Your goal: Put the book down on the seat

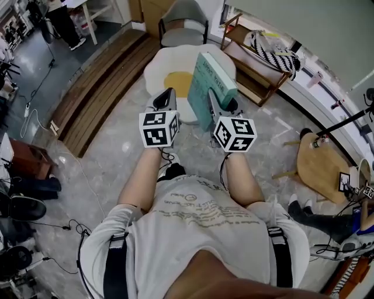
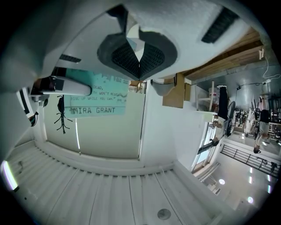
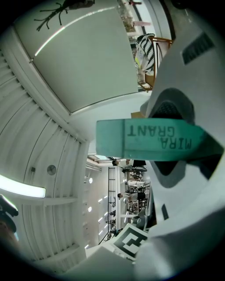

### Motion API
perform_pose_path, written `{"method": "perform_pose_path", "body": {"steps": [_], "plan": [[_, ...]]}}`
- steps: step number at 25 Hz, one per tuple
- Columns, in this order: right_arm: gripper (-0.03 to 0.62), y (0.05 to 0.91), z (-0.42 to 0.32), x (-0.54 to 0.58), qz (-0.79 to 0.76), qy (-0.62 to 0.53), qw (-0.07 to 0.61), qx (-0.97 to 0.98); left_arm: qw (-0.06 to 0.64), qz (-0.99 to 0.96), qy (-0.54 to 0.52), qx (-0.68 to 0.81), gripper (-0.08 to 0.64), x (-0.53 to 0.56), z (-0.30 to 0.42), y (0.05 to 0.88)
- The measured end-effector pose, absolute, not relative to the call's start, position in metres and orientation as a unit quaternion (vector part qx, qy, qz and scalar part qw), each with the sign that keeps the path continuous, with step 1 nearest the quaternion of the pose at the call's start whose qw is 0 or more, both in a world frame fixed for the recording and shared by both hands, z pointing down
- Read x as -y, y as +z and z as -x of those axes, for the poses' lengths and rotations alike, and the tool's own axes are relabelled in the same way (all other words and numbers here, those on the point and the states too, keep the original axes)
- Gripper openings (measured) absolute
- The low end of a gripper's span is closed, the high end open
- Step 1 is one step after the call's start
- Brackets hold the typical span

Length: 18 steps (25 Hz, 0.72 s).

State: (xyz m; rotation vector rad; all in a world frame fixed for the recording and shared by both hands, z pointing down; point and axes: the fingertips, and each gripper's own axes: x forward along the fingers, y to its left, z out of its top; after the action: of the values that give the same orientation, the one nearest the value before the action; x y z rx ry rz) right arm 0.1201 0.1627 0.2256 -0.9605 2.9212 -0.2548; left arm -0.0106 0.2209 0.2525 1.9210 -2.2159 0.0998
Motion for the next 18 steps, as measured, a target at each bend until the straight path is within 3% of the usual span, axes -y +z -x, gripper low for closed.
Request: {"method": "perform_pose_path", "body": {"steps": [18], "plan": [[0.166,0.222,-0.030,-0.061,0.333,-0.099,0.014,-0.938,0.123,-0.662,0.048,0.738,0.020,-0.125,0.106,0.253]]}}
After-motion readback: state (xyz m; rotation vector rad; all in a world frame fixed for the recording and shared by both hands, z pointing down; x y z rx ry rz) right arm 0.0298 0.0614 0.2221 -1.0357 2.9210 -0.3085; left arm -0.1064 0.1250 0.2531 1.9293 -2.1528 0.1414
